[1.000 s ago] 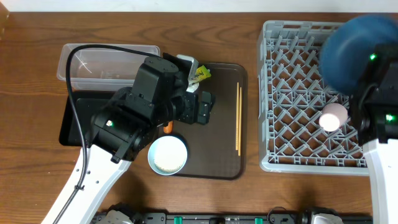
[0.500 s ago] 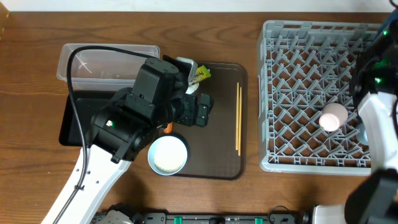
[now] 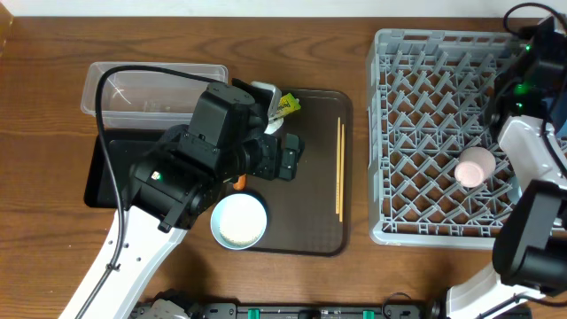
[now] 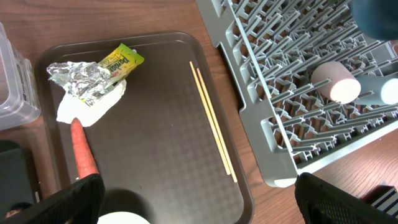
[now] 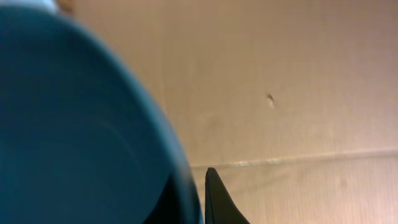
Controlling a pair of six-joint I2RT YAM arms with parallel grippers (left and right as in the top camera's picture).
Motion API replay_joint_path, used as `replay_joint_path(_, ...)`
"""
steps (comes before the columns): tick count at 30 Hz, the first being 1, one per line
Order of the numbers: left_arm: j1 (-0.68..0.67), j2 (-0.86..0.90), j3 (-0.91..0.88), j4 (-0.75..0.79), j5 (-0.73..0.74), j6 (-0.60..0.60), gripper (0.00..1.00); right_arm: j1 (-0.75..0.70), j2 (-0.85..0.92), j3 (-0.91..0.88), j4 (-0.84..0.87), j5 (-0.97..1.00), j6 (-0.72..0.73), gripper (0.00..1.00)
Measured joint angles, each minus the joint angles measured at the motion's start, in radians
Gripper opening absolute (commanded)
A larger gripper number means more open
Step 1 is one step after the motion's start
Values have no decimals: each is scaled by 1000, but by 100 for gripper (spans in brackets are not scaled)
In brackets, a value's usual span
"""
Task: Sort waste into correct bins and load items into the dishwasher rack
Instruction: 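Set the blue plate upright in the grey rack with the right gripper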
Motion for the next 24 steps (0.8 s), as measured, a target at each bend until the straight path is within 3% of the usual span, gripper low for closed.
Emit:
replay_joint_path(2, 0, 0, 0, -1, 0, 0, 98, 11, 13, 1, -8, -9, -18, 4)
replay_joint_path(3, 0, 0, 0, -2, 0, 0, 98, 22, 15, 2, -11, -10, -24, 16)
replay_joint_path(5, 0, 2, 0, -3, 0, 0, 98, 45, 22, 2, -16, -10, -32, 58)
replay_joint_path(6, 0, 3, 0, -3, 0, 0, 98, 55, 29, 2, -20, -10, -39, 99)
replay_joint_path(24, 0, 21, 0, -56, 0, 0, 98, 225, 66, 1, 37, 99, 177, 99)
